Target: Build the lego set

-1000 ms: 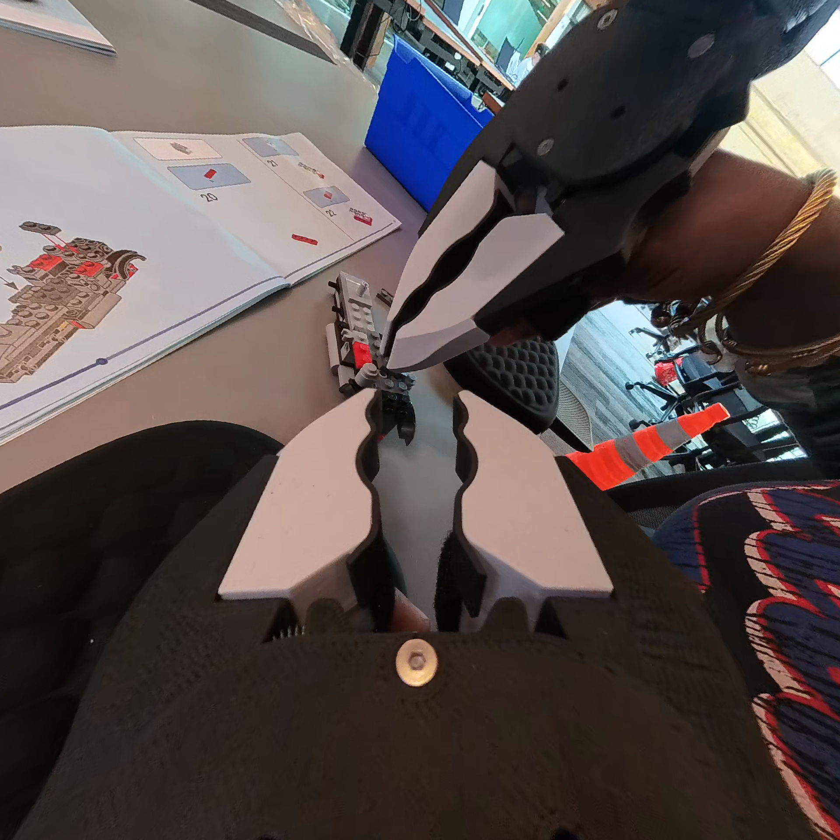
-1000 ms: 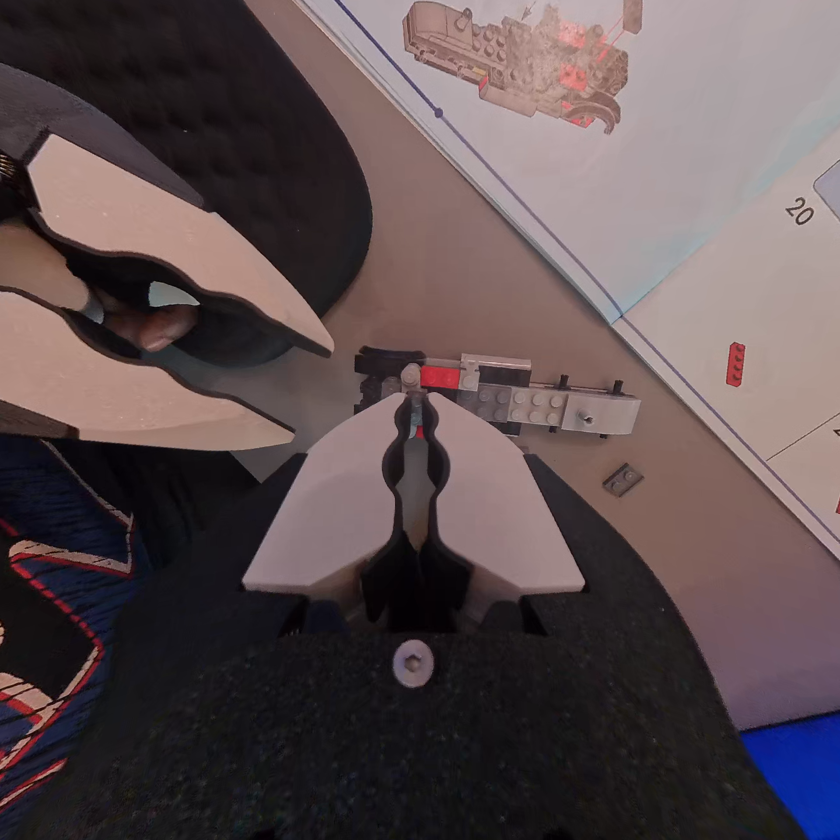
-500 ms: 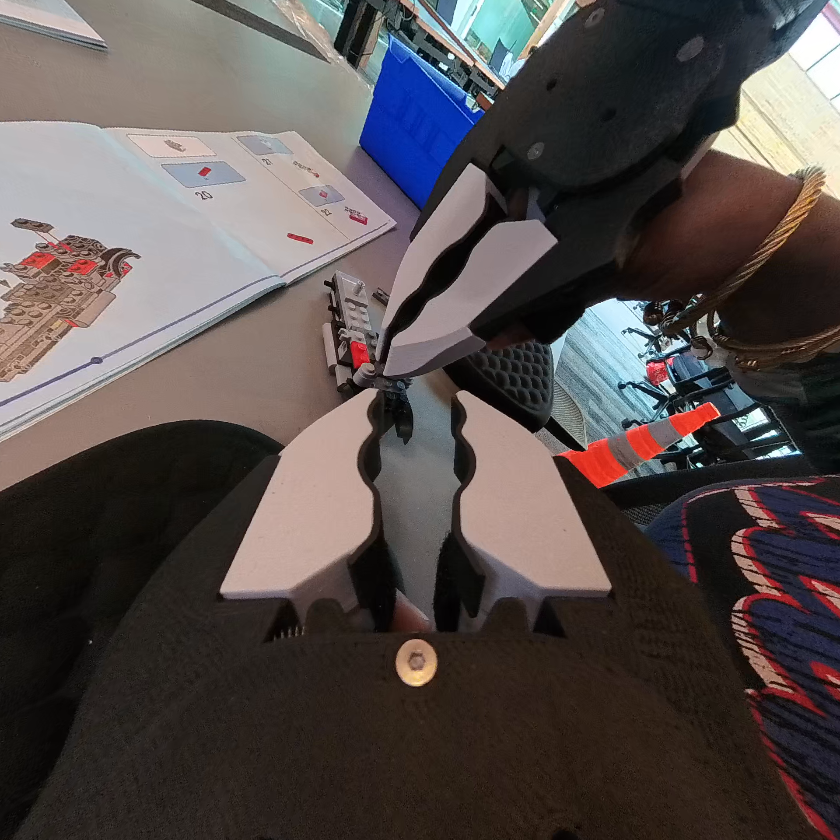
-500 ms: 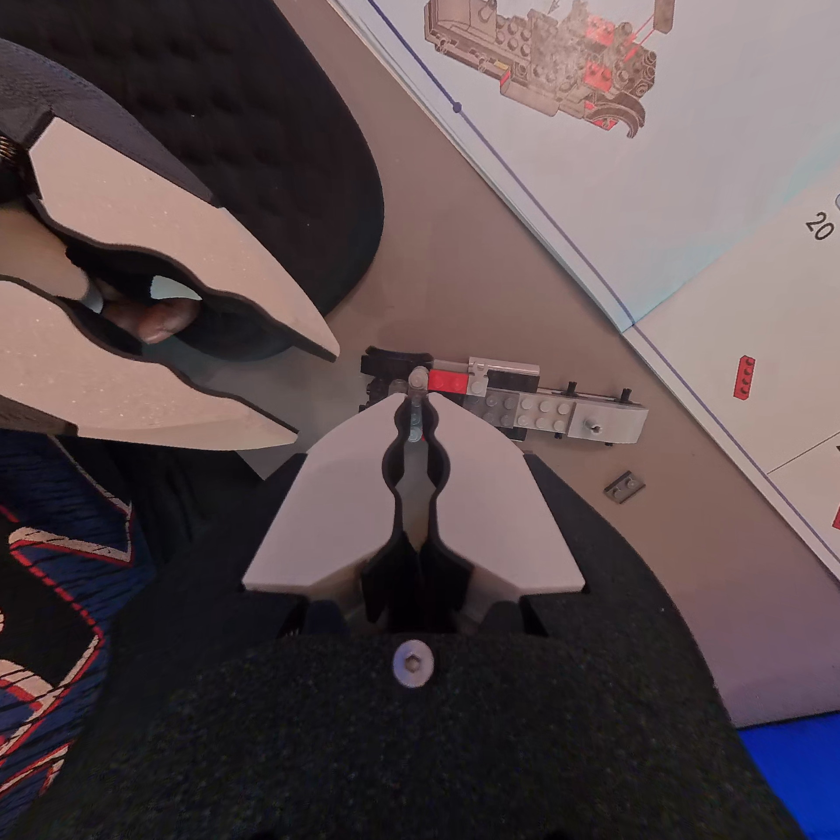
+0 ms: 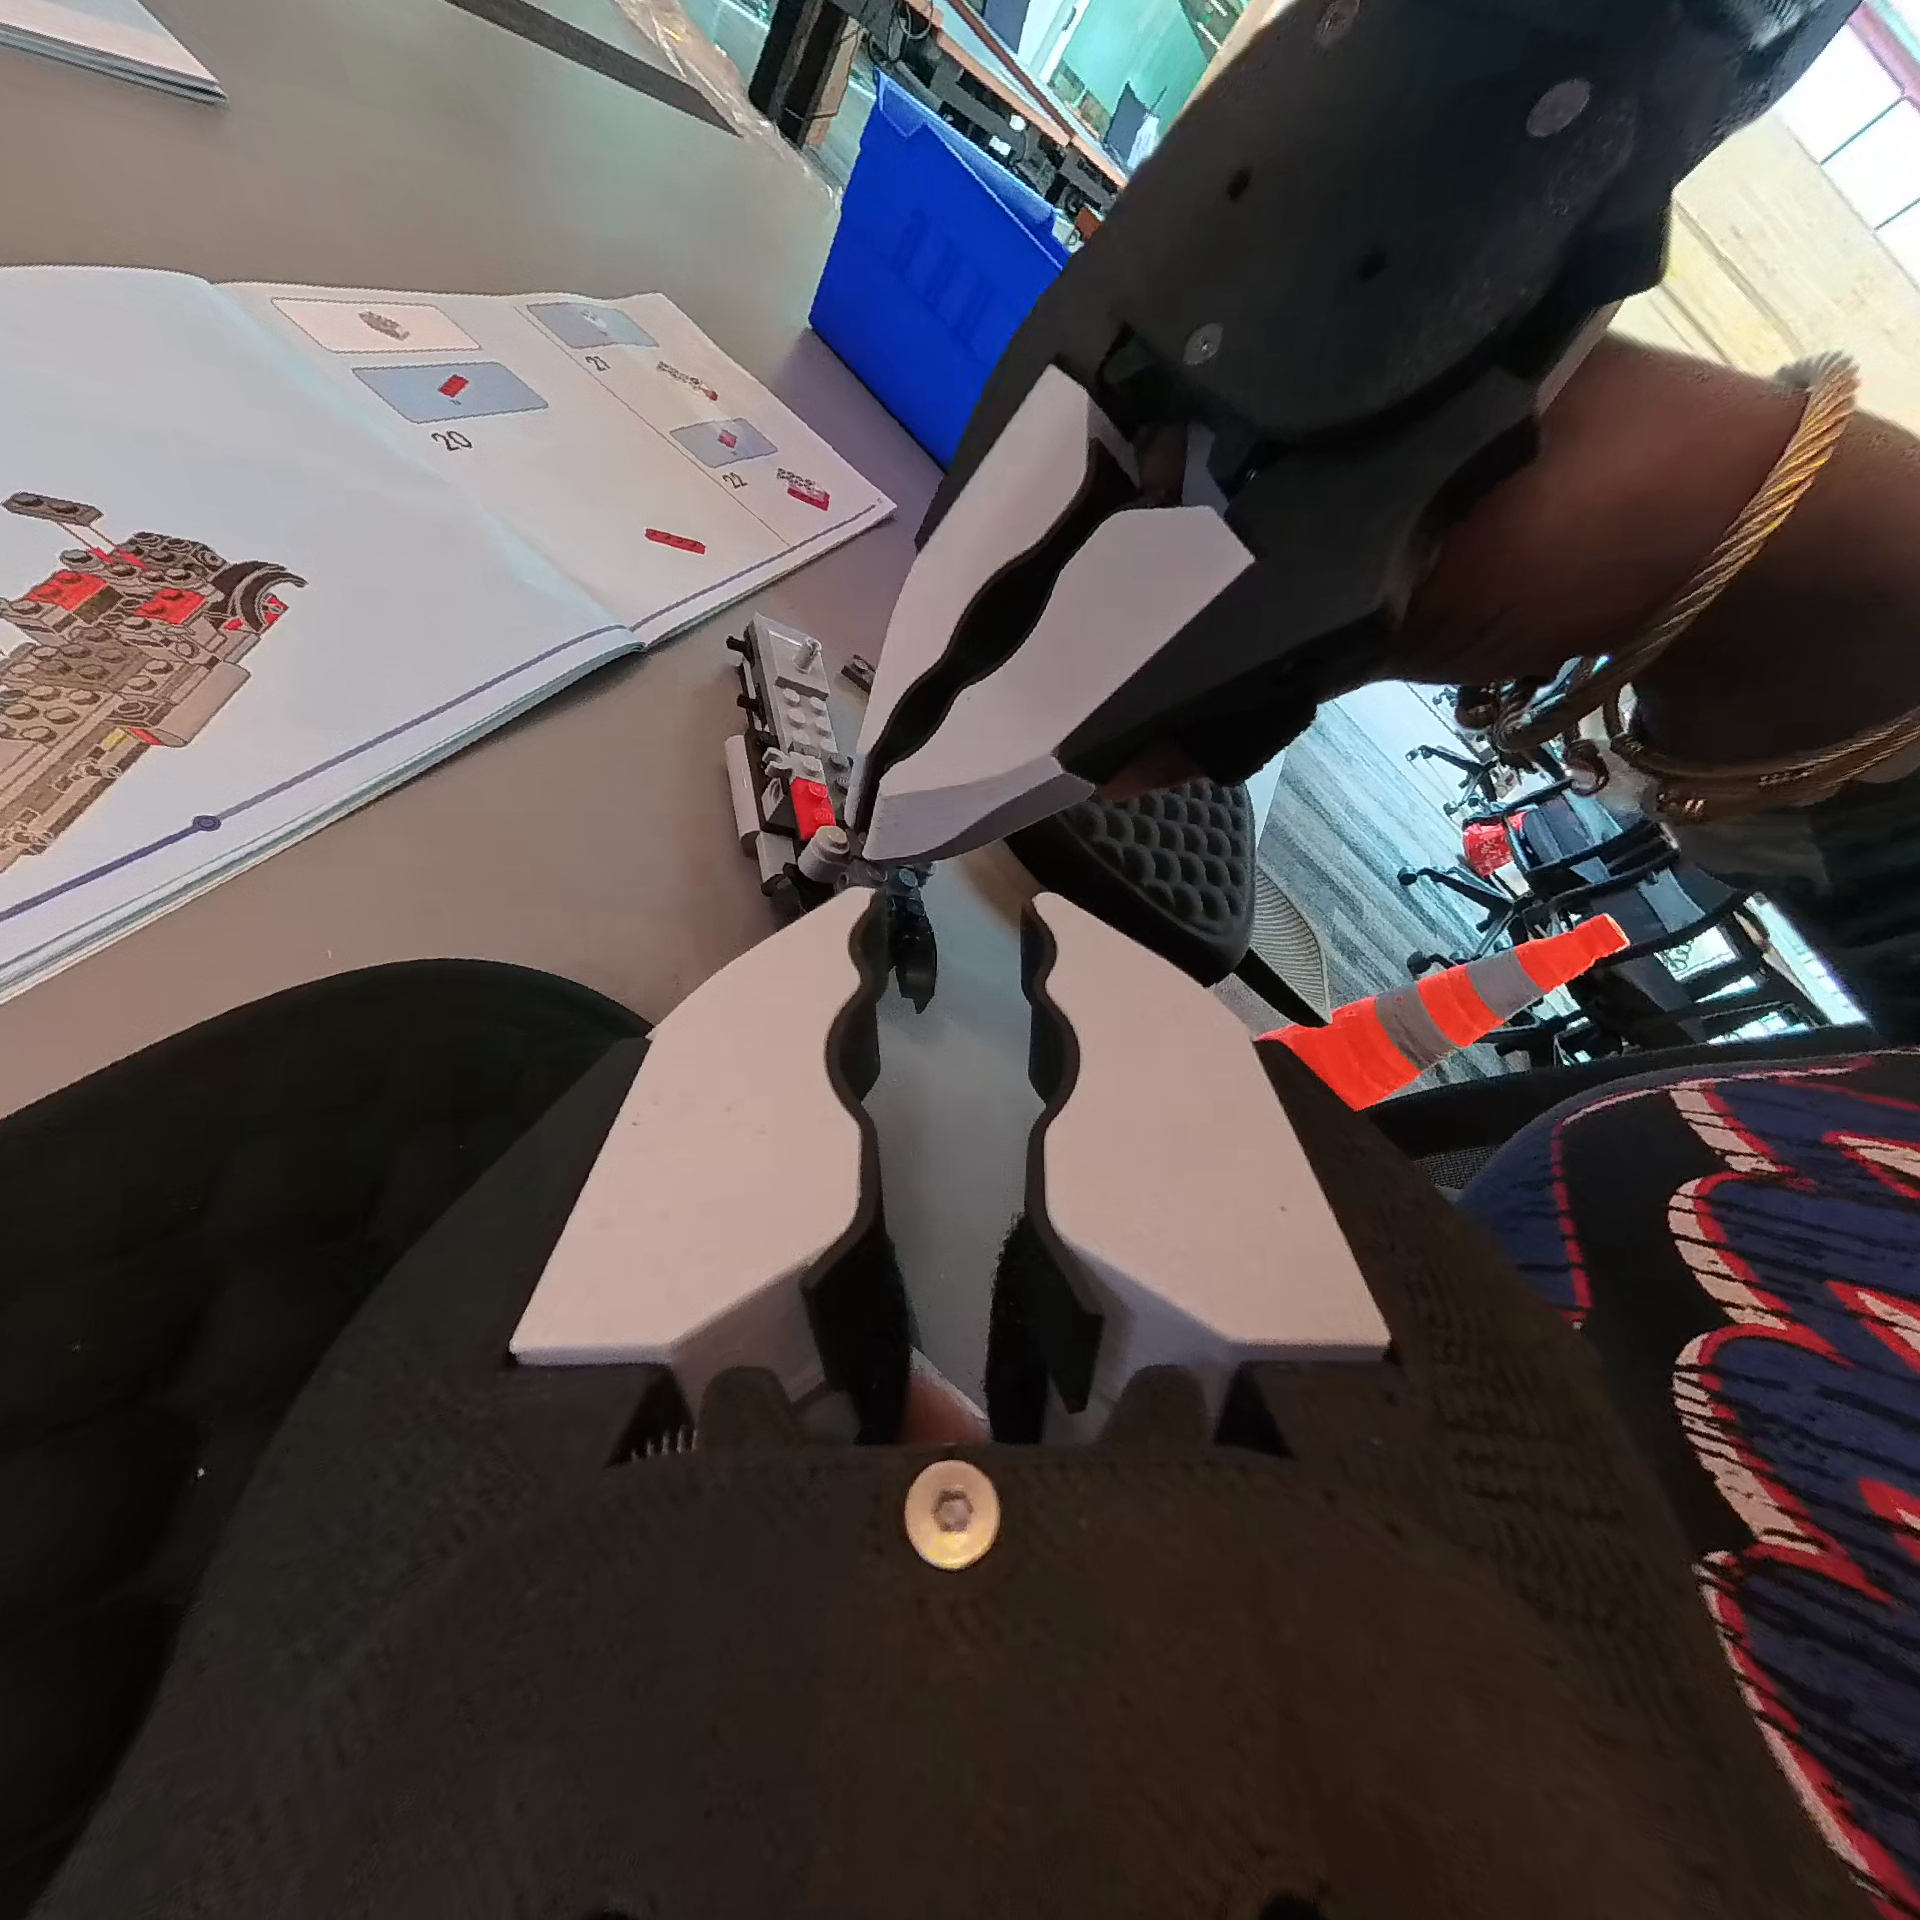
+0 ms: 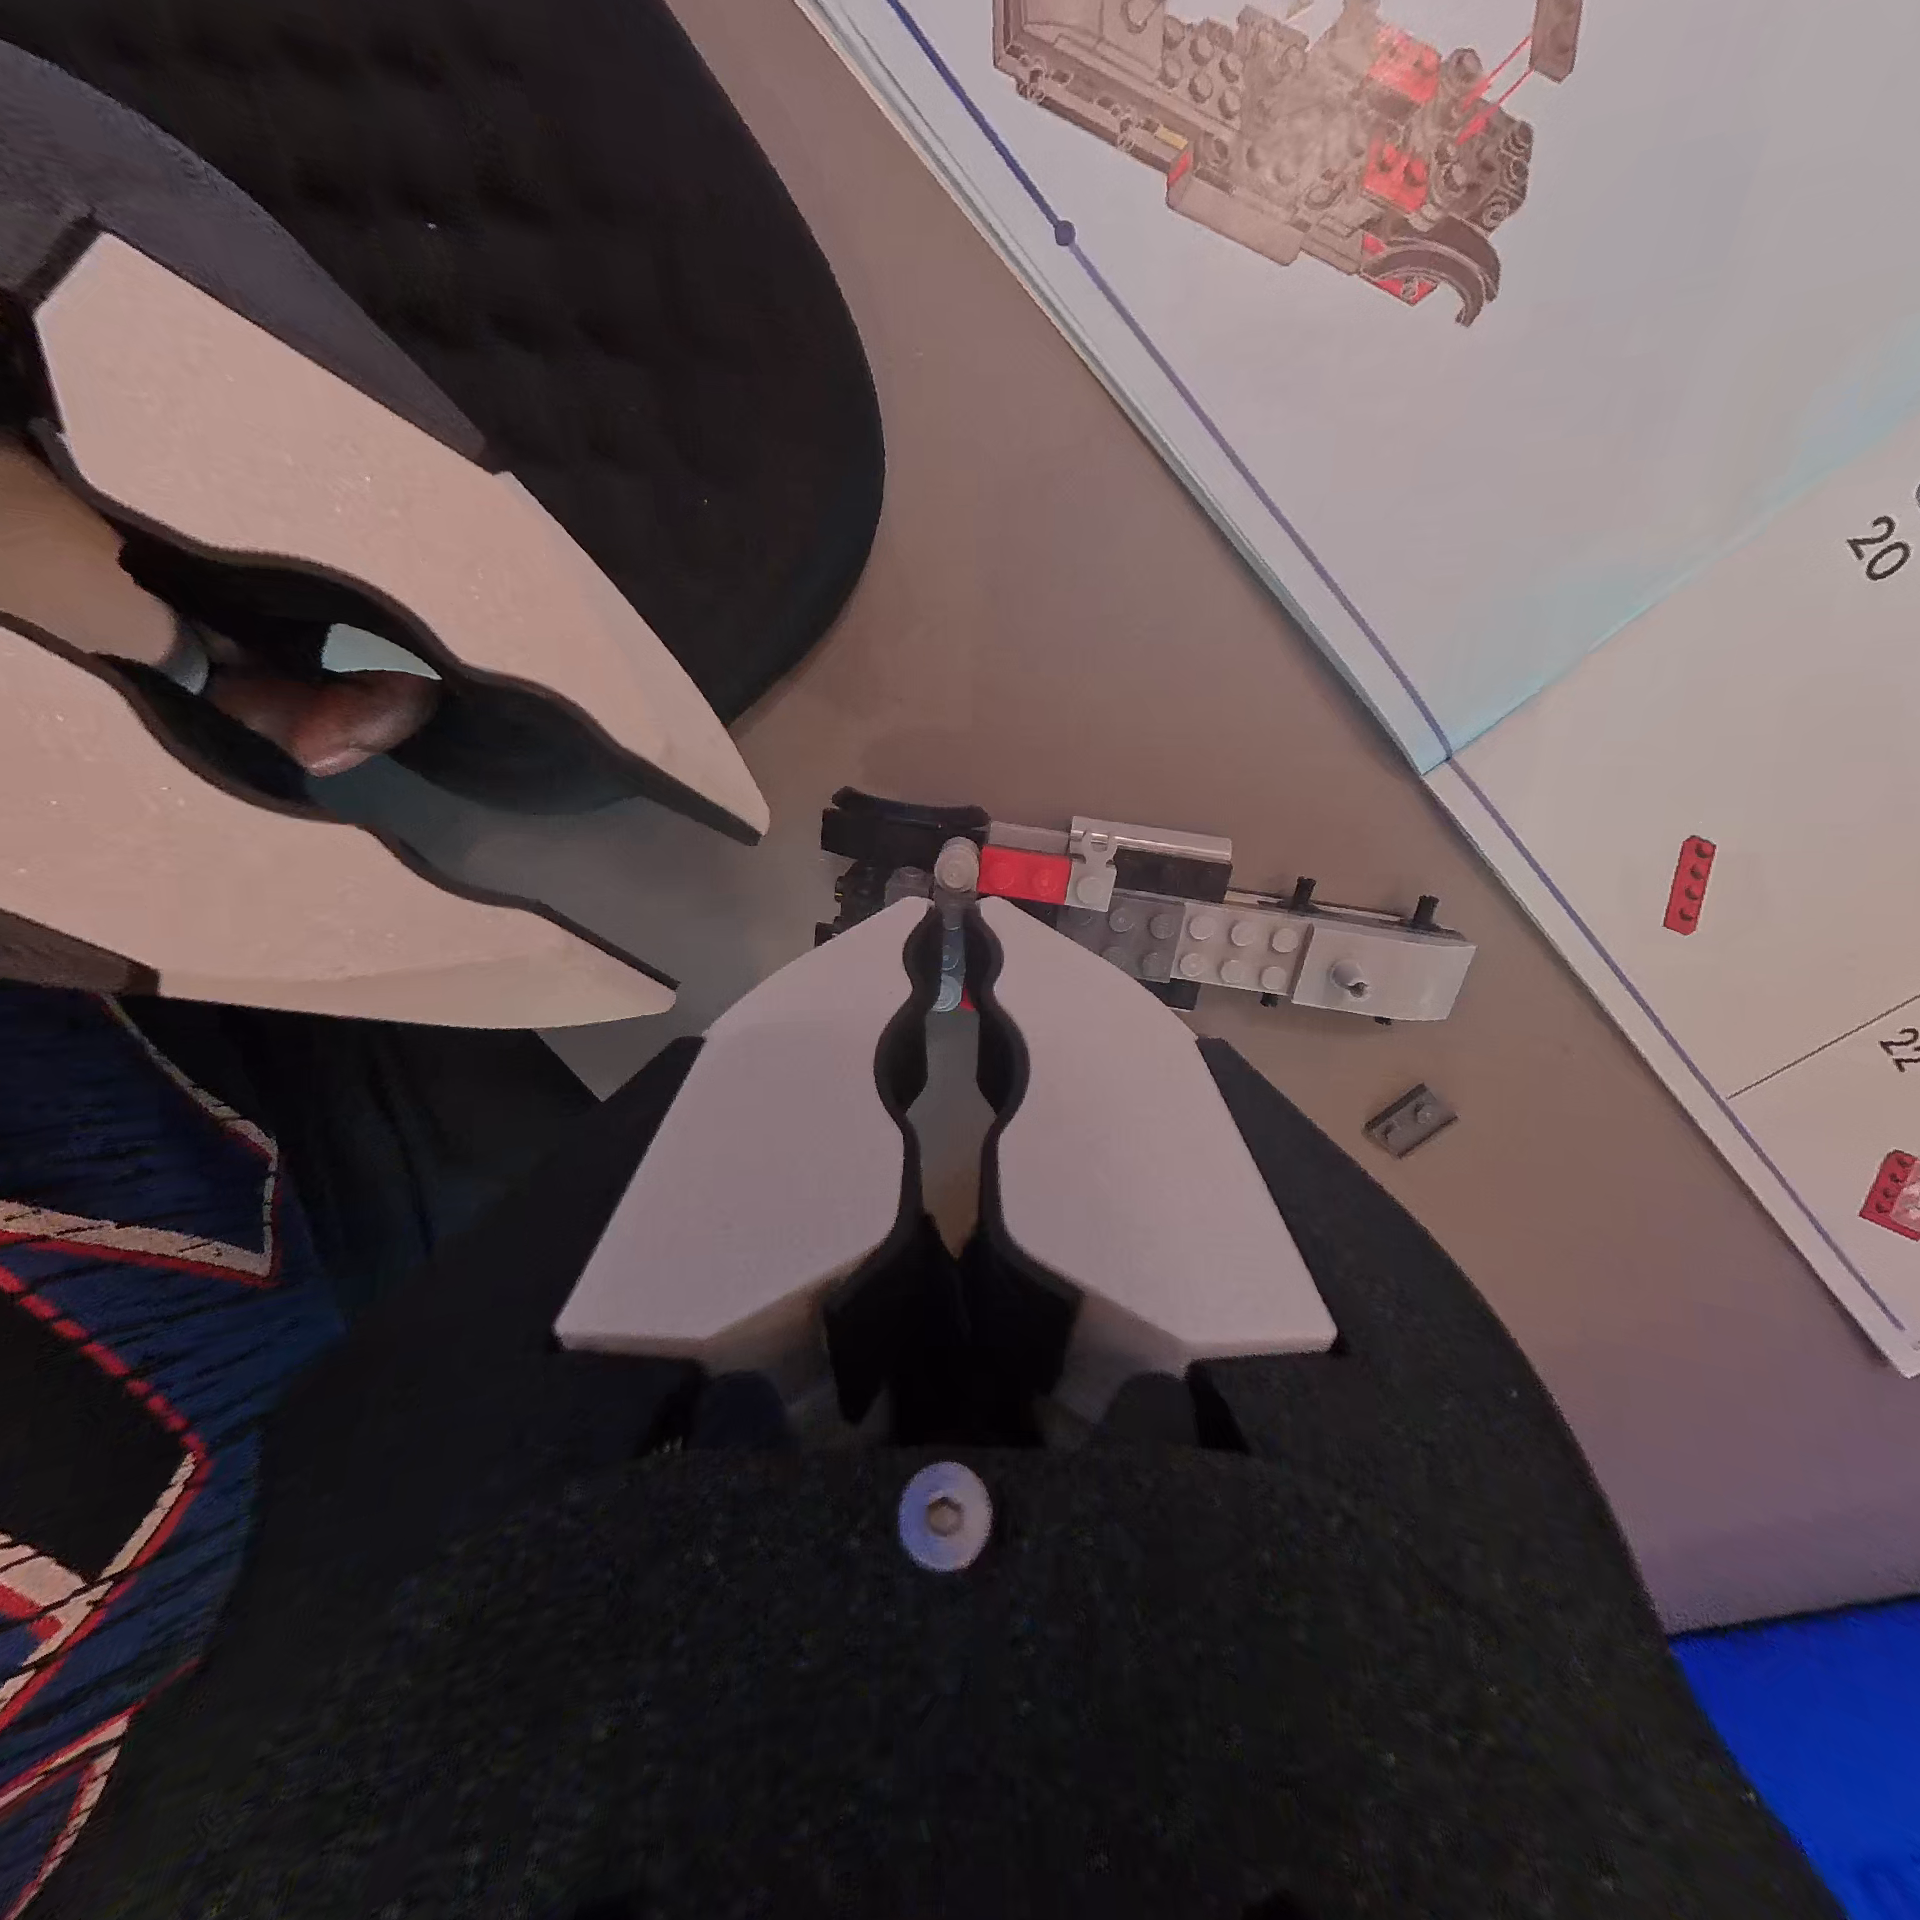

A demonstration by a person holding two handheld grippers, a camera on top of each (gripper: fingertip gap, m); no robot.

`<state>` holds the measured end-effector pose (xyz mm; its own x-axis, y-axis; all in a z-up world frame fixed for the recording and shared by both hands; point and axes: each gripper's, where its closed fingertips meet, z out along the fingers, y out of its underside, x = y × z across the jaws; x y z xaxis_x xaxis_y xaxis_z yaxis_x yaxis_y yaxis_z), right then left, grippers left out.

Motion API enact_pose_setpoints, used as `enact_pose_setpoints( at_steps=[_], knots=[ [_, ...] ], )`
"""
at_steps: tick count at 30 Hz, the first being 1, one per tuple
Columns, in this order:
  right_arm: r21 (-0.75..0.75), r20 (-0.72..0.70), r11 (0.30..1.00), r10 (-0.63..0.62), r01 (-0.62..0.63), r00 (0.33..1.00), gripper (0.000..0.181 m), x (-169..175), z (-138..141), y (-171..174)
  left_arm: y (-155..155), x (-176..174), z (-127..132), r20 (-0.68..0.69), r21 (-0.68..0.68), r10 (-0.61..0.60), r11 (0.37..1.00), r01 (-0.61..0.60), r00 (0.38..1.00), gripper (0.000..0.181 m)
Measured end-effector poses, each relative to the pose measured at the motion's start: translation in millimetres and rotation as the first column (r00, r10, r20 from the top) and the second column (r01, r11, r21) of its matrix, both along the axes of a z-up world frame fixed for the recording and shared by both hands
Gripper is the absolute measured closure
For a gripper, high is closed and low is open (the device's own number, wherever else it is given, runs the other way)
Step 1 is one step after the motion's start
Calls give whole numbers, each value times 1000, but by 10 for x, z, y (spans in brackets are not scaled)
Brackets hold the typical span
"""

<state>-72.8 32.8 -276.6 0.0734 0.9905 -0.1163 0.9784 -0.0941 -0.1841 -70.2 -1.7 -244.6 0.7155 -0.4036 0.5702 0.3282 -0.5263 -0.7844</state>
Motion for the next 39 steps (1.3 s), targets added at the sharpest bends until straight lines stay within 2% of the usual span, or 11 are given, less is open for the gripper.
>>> enact_pose_setpoints(
  at_steps=[7, 13, 16, 19, 22, 25, 27, 30, 32, 35, 39],
  knots=[
    [-11, -26, 1000, 19, -20, 999, 177, -29, -1, -2, -2, 7, -5, -11, 0, -1, 1000, 1, 1000, 157],
    [-127, -142, 992, -3, -15, 990, 164, -92, 79, -33, -8, 16, -13, -38, 5, 2, 1000, -2, 999, 157],
    [-156, -239, 984, 49, -88, 970, 160, -73, 214, -34, -10, 27, -25, -68, 8, 4, 1000, -3, 998, 155],
    [-83, -416, 969, 177, -231, 892, 164, -49, 356, -22, -19, 38, -28, -105, 13, -8, 1000, 9, 994, 153],
    [40, -531, 958, 260, -283, 806, 164, 4, 359, -25, -26, -31, 10, -191, 27, -45, 998, 51, 980, 153],
    [146, -612, 948, 310, -281, 727, 166, 47, 280, -128, -1, -166, 202, -271, 131, -98, 982, 138, 957, 163],
    [250, -625, 939, 342, -235, 702, 172, 82, 195, -107, 76, -309, 218, -398, 166, -110, 968, 190, 911, 174],
    [355, -676, 923, 361, -146, 642, 176, 57, 181, -37, 214, -406, 61, -584, 100, -180, 952, 291, 791, 180],
    [329, -718, 936, 333, -124, 612, 176, 20, 187, -42, 267, -287, 3, -583, 62, -258, 932, 358, 771, 180],
    [272, -737, 953, 295, -133, 608, 175, 14, 185, -25, 325, -149, -91, -546, 19, -322, 918, 396, 773, 181],
    [190, -762, 971, 239, -145, 601, 176, 5, 212, -24, 314, -95, -143, -543, -8, -360, 905, 424, 759, 181]
  ],
)
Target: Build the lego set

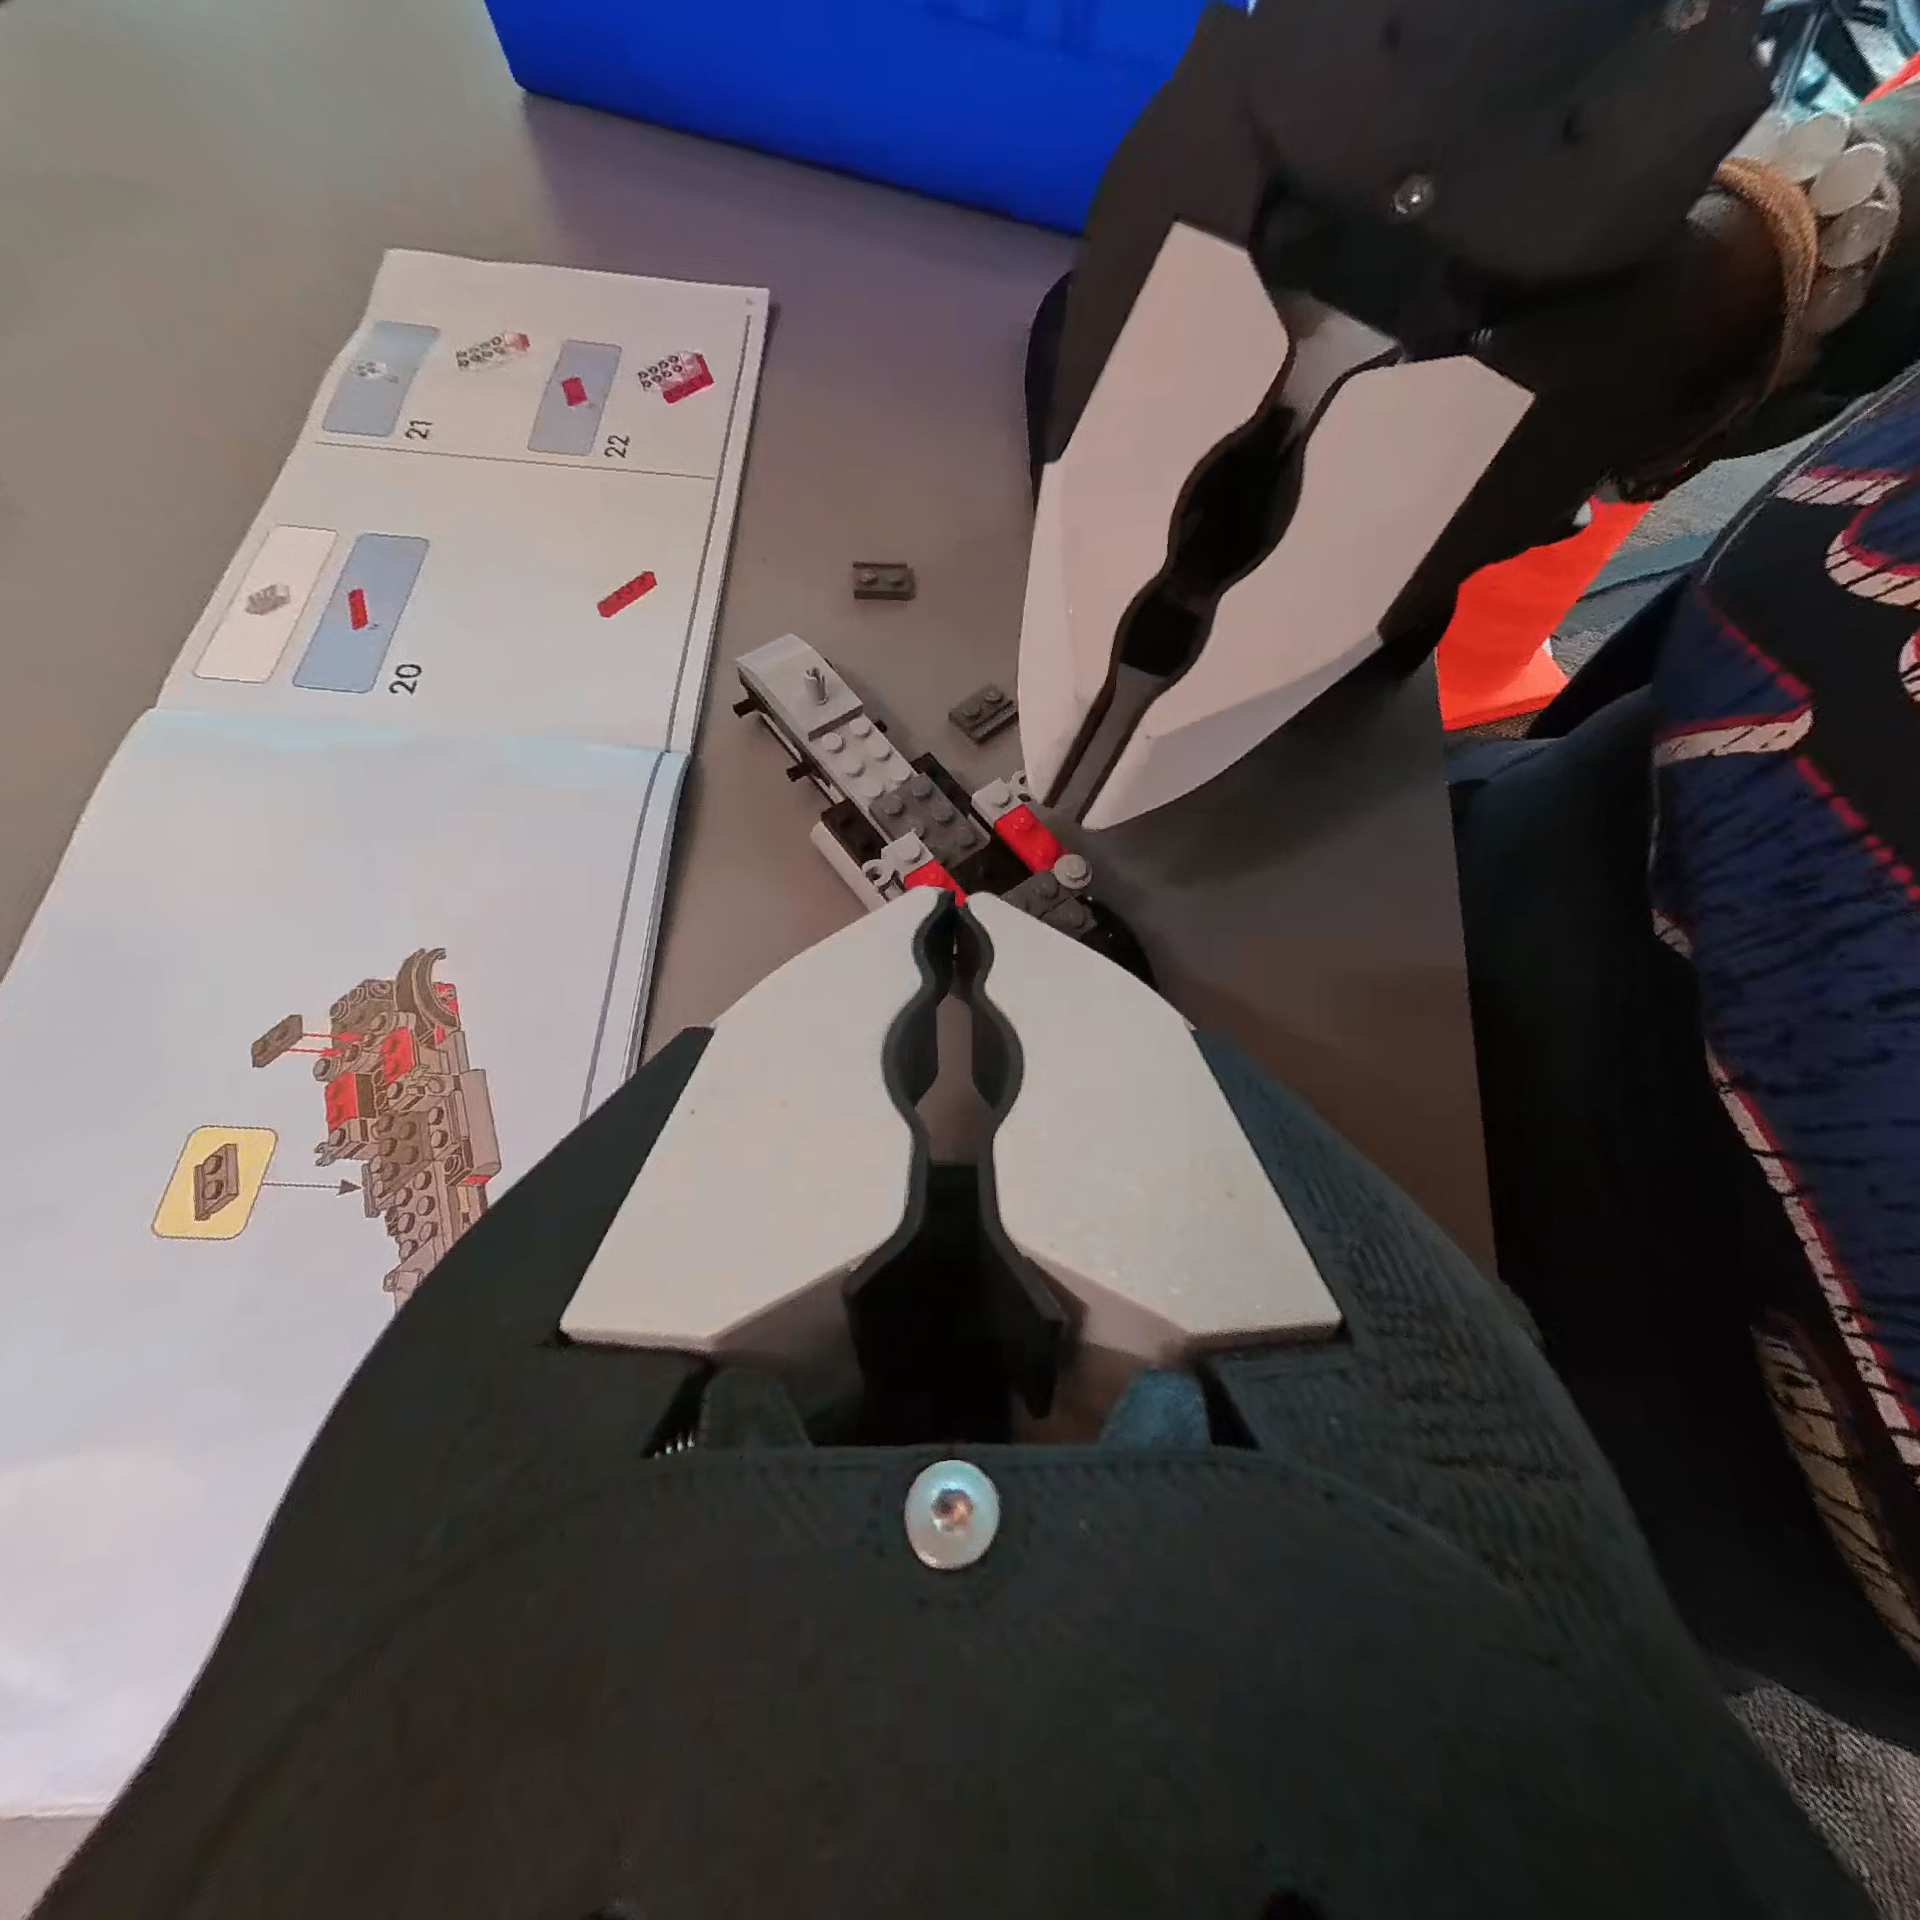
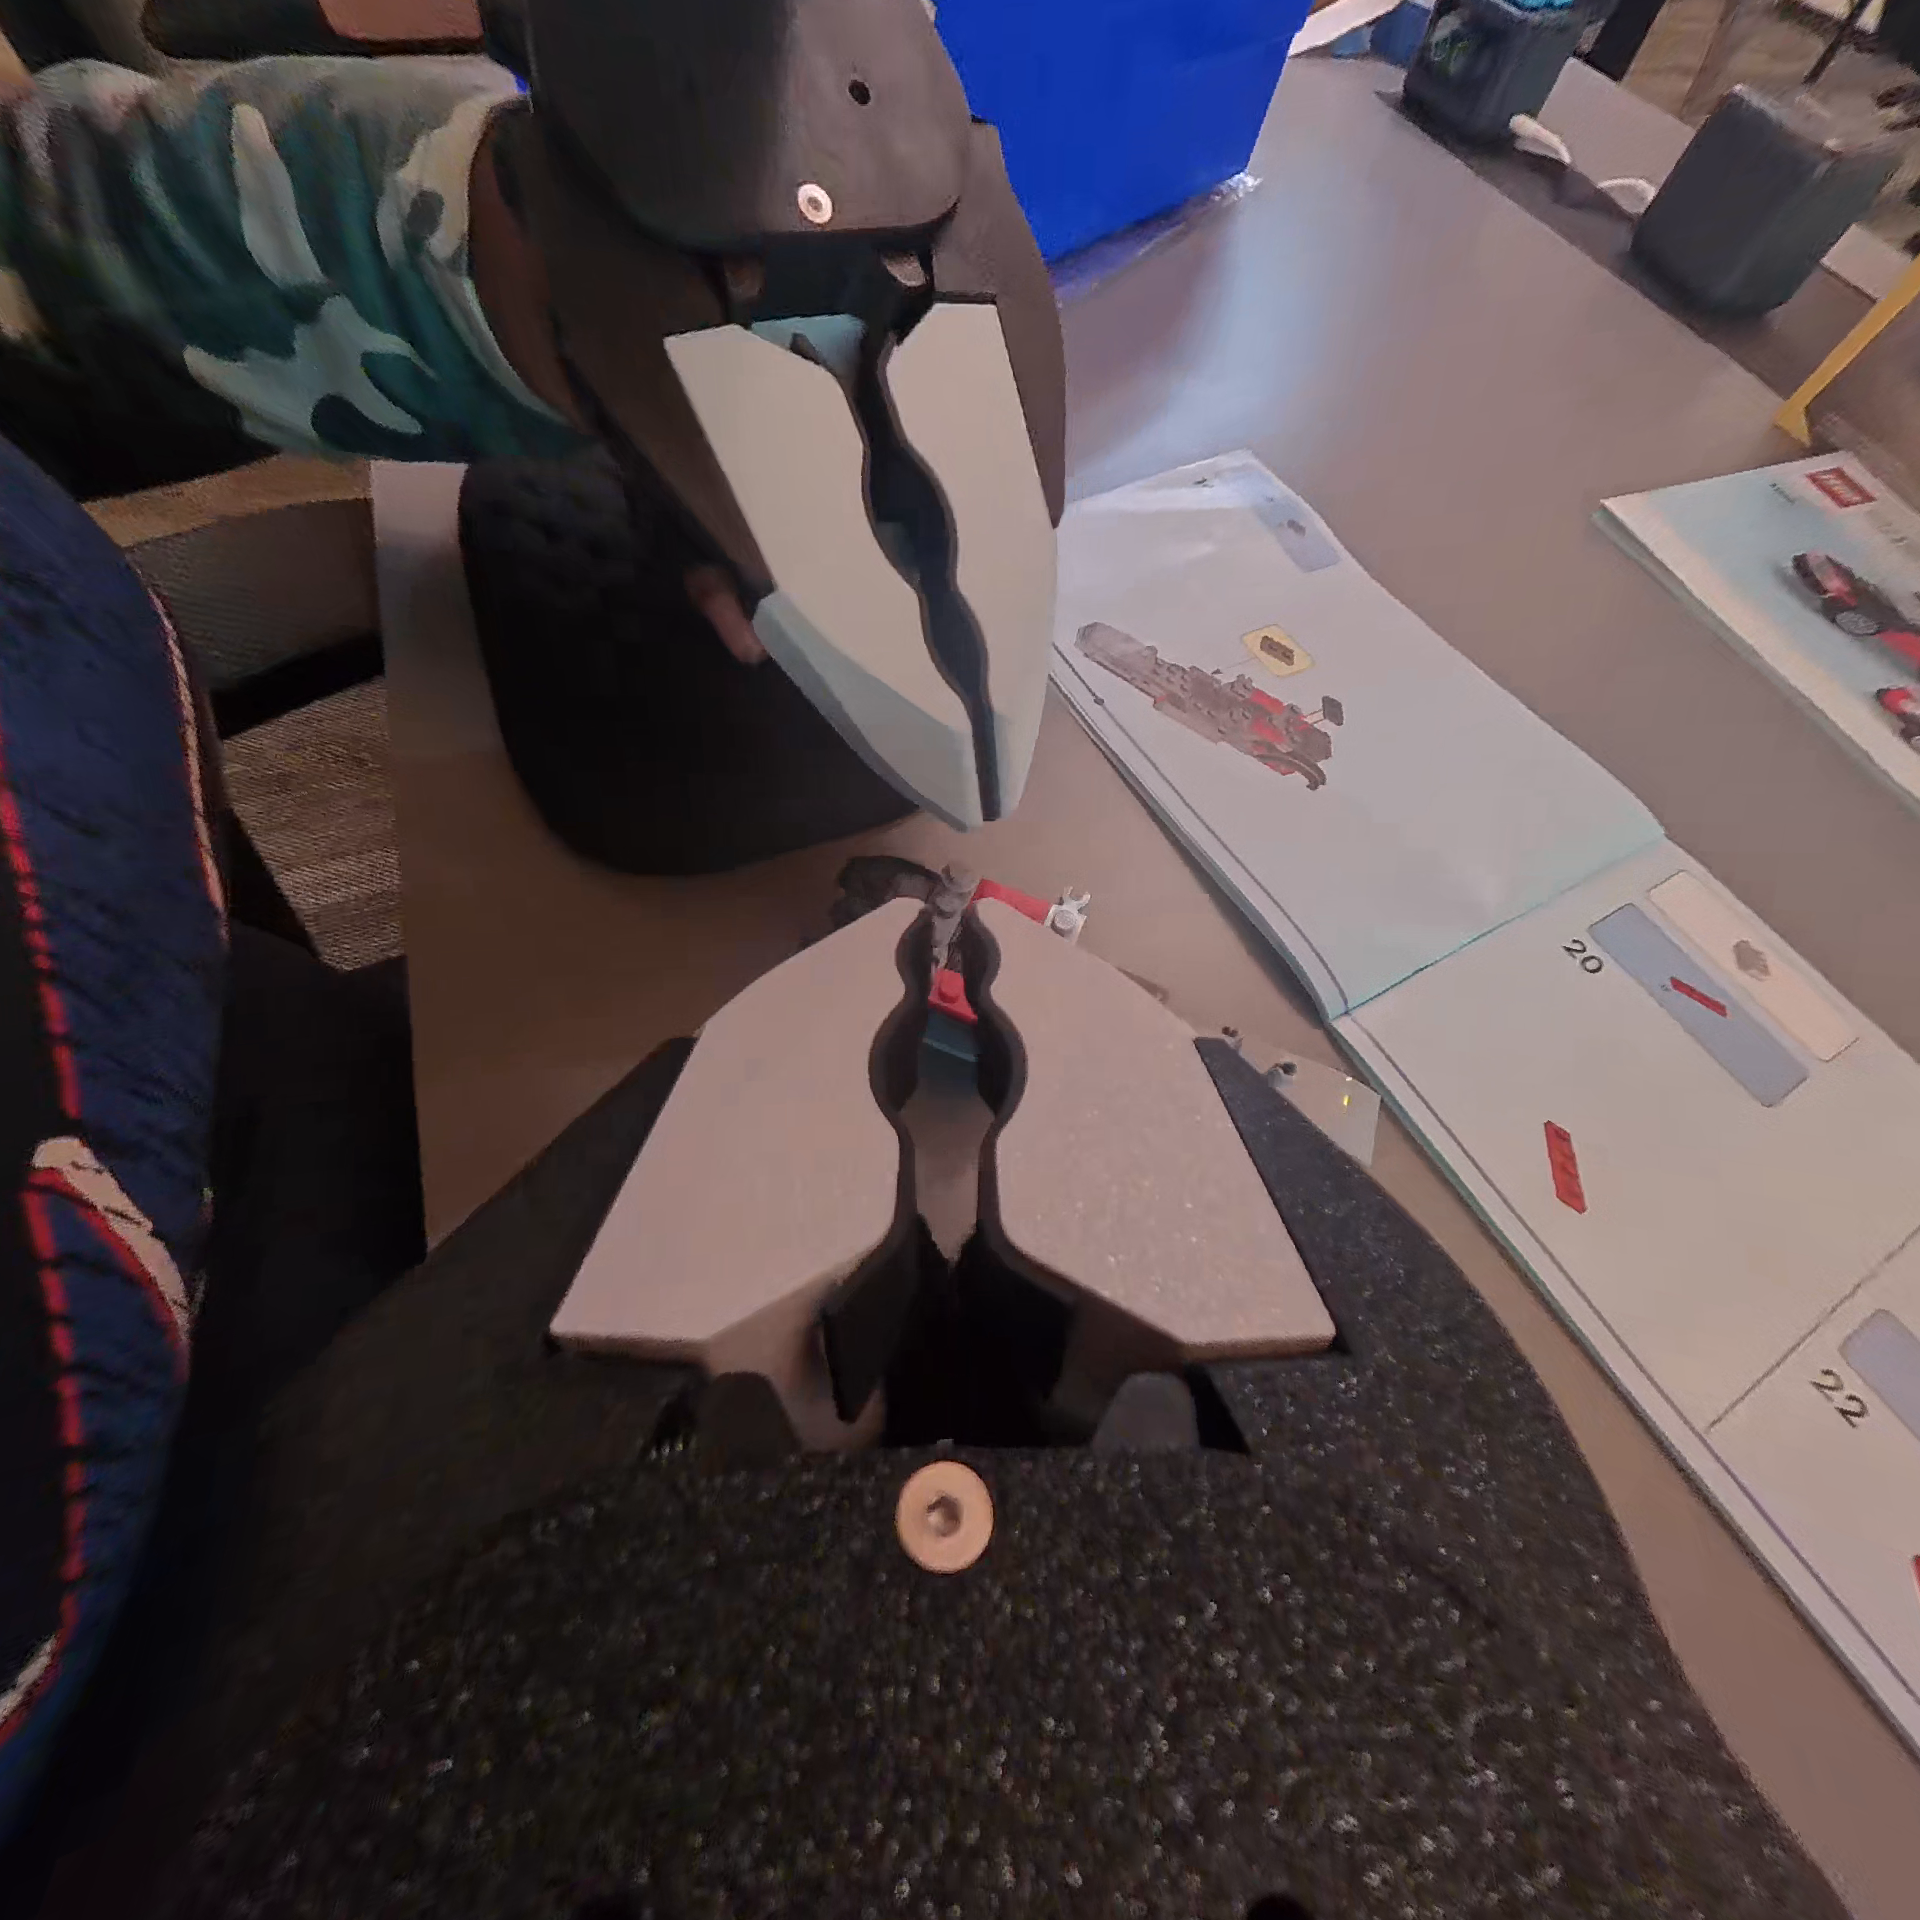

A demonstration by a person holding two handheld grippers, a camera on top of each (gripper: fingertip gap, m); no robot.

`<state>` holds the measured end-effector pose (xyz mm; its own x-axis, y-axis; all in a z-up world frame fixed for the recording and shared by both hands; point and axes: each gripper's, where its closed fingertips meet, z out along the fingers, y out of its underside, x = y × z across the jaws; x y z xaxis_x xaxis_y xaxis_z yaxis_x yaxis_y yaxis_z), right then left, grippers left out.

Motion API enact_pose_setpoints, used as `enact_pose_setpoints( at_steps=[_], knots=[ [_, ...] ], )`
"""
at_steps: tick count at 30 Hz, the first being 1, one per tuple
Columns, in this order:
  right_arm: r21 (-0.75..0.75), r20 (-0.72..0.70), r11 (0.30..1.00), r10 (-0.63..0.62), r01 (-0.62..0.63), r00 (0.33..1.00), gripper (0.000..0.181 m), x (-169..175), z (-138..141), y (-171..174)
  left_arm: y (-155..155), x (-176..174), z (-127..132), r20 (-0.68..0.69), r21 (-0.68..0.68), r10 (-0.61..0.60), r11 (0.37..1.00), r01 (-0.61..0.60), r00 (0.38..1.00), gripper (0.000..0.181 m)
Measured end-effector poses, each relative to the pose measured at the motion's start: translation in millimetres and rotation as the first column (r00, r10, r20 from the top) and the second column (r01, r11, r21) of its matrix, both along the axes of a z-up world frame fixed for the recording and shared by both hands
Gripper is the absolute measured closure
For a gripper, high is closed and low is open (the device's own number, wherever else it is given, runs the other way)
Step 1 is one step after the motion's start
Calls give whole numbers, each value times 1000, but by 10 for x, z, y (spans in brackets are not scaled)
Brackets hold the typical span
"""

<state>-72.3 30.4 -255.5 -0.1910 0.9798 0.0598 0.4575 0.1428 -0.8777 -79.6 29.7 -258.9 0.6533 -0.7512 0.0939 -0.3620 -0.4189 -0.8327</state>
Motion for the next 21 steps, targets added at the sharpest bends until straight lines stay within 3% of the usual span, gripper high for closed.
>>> enact_pose_setpoints(
  at_steps=[14, 19, 21],
  knots=[
    [-54, 104, 998, 34, -28, 994, 181, -53, -134, -54, 0, 57, -124, -67, -29, -28, 999, 27, 997, 181],
    [-77, 67, 996, 40, -35, 997, 181, -49, -45, -71, -13, -38, 94, -23, 71, -1, 997, 3, 1000, 181],
    [-82, 87, 996, 54, -47, 995, 181, -41, -67, -95, -94, -86, 62, -64, 38, -15, 999, 17, 998, 181]
  ],
)
